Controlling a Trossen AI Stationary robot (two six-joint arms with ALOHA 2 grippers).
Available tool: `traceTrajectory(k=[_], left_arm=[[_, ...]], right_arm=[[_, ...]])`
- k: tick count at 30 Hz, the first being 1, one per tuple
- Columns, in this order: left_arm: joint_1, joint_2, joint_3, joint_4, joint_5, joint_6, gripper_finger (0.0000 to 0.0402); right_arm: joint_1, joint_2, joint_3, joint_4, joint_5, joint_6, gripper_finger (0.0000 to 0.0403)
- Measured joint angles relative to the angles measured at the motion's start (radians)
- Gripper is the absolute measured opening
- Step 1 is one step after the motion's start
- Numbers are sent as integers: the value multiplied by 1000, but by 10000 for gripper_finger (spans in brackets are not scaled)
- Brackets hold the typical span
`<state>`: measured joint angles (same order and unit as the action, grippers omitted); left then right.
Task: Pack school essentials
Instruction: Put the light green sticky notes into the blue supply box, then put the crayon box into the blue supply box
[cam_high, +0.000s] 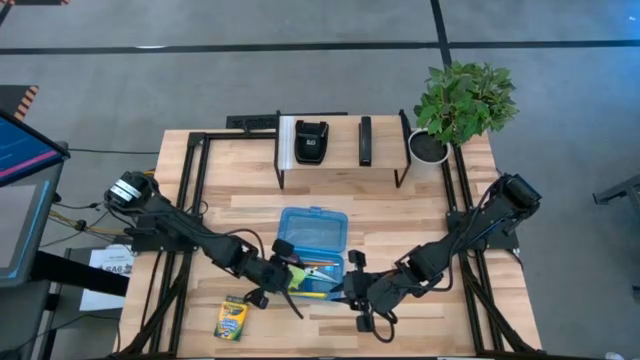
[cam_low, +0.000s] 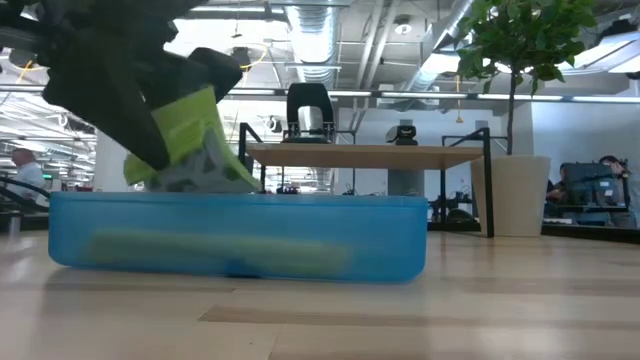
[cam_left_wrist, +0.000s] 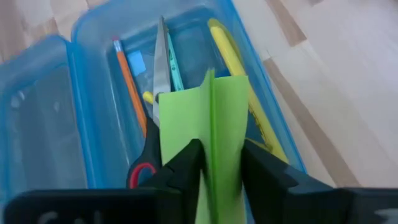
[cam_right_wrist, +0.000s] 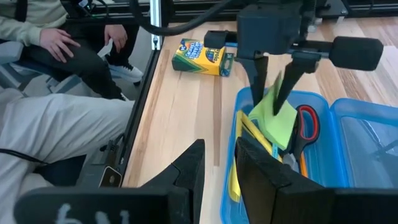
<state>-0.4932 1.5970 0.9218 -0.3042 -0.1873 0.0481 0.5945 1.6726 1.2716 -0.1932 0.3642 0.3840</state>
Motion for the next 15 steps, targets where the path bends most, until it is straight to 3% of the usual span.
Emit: traceTrajectory(k=[10, 15], left_arm=[[2, 6, 34, -83, -9, -54, 226], [-3, 2, 101, -215, -7, -84, 256]], right_arm=[[0, 0, 0, -5, 0, 1, 108], [0, 0, 0, -4, 0, 1, 108]])
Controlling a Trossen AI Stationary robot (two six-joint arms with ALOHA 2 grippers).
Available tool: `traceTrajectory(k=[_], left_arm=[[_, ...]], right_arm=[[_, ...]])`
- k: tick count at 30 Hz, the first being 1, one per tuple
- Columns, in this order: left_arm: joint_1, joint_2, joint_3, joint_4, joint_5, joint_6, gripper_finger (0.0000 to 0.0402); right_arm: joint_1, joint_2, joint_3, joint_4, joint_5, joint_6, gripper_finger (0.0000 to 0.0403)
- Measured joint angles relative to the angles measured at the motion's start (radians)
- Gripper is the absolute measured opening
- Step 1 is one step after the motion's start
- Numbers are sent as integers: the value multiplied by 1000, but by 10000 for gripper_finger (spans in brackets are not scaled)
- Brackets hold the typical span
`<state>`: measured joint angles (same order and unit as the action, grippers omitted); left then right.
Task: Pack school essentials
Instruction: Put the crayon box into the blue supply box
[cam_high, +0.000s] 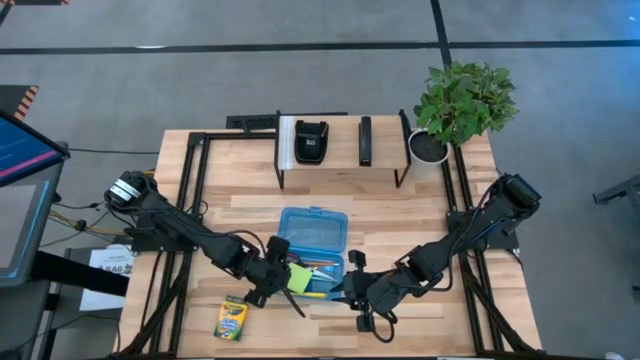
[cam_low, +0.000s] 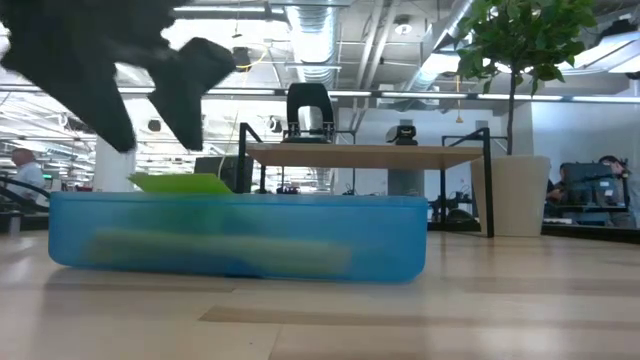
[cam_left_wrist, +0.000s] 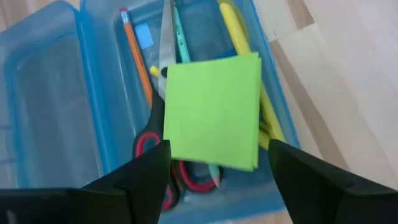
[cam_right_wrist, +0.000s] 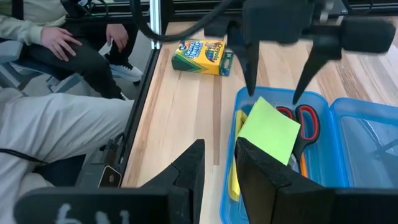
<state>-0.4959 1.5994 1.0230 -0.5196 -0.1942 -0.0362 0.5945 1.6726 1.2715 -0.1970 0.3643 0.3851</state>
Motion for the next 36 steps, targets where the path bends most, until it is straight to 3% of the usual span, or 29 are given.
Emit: traceTrajectory(k=[6, 18, 22, 26, 31, 36], left_arm=[[-86, -87, 7, -83, -43, -92, 239], [-457, -275, -145, -98, -325, -477, 208], [-536, -289, -147, -137, -329, -586, 208], [-594, -294, -146, -205, -324, -707, 208], [-656, -293, -146, -306, -307, -902, 208], [-711, -291, -161, -288, -286, -1009, 208]], right_arm=[[0, 0, 0, 2, 0, 5, 108], [-30, 0, 0, 73, 0, 2, 108], [-54, 7, 0, 106, -7, -3, 108], [-70, 62, 0, 211, -81, -69, 108], [-87, 178, 90, 220, -143, -130, 108], [-108, 265, 198, 208, -195, -170, 108]])
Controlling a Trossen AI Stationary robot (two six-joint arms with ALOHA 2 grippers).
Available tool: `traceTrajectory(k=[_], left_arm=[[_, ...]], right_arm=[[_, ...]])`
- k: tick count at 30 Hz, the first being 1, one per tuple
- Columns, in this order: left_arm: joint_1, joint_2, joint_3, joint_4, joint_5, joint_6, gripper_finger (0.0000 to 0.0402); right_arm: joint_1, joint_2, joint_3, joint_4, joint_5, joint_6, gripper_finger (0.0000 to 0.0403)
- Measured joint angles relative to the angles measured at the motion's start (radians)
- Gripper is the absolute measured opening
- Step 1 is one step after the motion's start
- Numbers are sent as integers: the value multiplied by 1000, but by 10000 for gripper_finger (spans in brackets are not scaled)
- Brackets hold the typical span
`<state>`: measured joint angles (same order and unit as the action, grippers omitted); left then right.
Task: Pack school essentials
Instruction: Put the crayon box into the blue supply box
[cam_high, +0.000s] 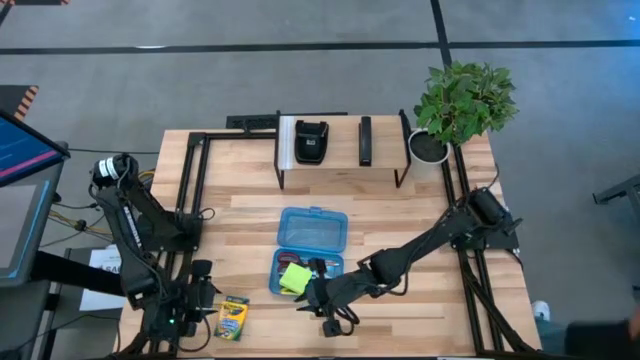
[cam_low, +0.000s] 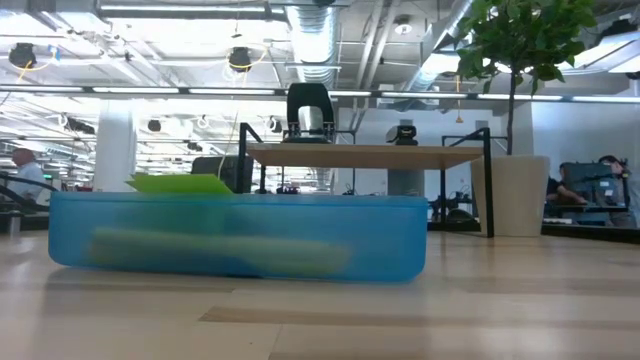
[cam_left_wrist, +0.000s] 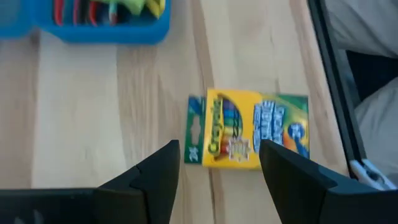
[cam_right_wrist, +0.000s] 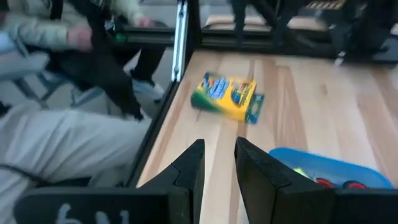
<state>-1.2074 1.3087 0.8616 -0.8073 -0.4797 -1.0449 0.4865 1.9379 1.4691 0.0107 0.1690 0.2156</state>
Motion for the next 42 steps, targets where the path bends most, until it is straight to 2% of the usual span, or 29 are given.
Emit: traceTrajectory(k=[8, 15, 24, 42], left_arm=[[-63, 0, -119, 102, 74, -196, 208], [-65, 0, -173, 134, 155, -302, 208], [-65, 1, -210, 202, 178, -329, 208], [-66, 2, -211, 194, 185, -379, 208]], right_arm=[[-1, 82, 115, -31, -47, -38, 108], [-5, 81, 123, -44, -50, -49, 108], [-5, 81, 123, -60, -49, -41, 108], [-5, 81, 123, -64, -44, -40, 108]])
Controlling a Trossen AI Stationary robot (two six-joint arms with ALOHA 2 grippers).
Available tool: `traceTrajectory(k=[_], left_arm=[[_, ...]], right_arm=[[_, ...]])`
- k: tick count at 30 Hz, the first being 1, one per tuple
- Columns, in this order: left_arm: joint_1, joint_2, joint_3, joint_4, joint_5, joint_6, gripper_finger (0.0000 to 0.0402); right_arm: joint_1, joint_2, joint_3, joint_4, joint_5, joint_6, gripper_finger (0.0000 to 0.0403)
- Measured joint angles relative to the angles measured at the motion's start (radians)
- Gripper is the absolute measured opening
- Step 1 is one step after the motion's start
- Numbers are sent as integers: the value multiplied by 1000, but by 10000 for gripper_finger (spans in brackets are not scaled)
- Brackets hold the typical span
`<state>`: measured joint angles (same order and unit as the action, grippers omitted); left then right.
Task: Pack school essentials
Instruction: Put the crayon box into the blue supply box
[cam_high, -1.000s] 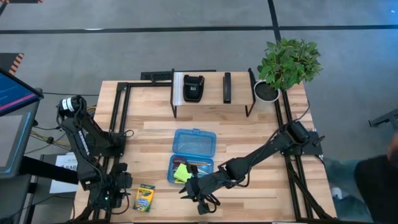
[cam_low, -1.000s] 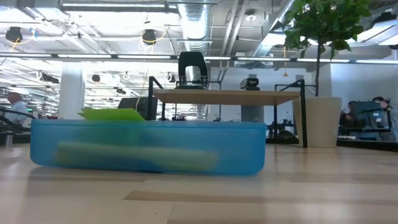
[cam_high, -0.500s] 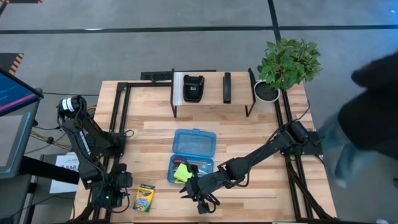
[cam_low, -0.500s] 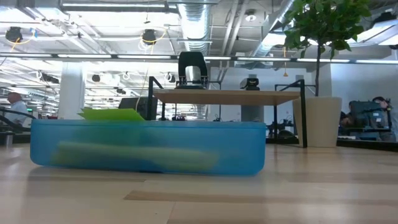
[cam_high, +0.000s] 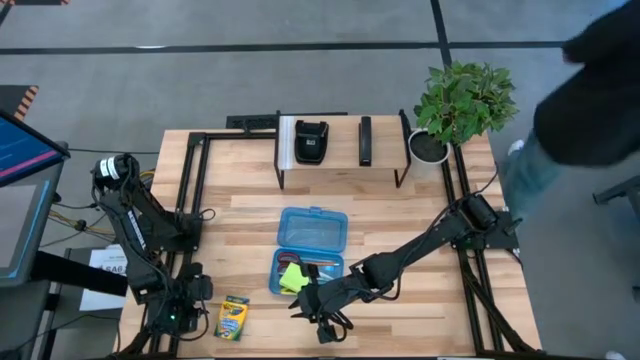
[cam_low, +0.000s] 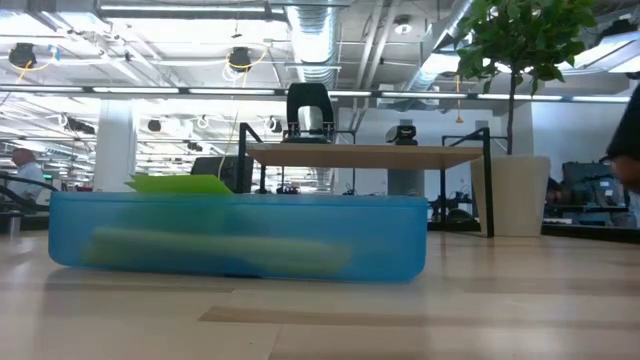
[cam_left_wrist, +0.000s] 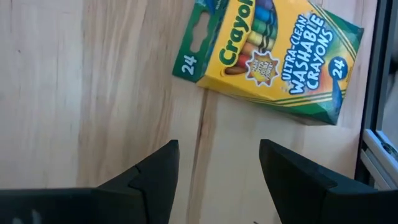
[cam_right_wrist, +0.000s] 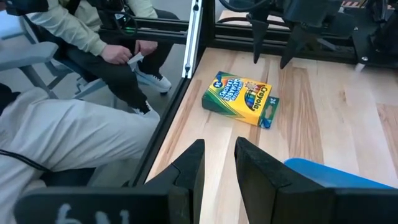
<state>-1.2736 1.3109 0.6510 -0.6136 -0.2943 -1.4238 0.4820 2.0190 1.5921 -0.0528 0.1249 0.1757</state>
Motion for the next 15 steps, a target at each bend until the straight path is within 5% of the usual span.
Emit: traceTrajectory(k=[15], left_arm=[[15, 117, 0, 33, 133, 10, 208]], right_arm=[[0, 0, 0, 0, 0, 0, 108]])
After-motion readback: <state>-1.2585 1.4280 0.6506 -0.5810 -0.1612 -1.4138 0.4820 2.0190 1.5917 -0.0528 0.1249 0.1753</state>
